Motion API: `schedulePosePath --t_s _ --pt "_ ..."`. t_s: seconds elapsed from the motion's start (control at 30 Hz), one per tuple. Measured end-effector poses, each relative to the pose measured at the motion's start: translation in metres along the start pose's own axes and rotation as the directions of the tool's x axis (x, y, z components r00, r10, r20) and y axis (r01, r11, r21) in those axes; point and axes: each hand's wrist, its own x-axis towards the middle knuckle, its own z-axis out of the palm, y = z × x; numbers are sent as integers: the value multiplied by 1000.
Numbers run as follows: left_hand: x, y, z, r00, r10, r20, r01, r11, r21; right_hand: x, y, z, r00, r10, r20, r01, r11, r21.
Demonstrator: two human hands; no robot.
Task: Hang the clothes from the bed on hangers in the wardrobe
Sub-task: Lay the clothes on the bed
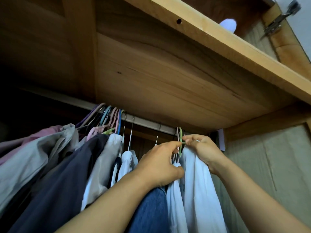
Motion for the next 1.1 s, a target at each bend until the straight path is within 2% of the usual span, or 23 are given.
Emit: schedulePosePath --t_s 0.2,0.77,0.87,1.0,1.1 --pt "0 -5 4 1000 -16 15 16 1000 -16 2 -5 3 993 -67 -100 65 998 -27" --pt "-1 -4 3 1000 10 -20 -9 999 33 -36 -8 3 954 -246 -168 235 968 -85" --pt "-4 -1 1 996 72 -59 -68 996 64 -59 -7 -3 944 -288 -163 271 955 -119" --pt "-15 13 -2 950 255 -178 -233 963 134 -92 -17 -15 930 -320 -180 294 943 -156" --pt "-25 29 4 938 304 -169 -276 946 170 -122 -26 -29 931 -306 -198 270 944 -189"
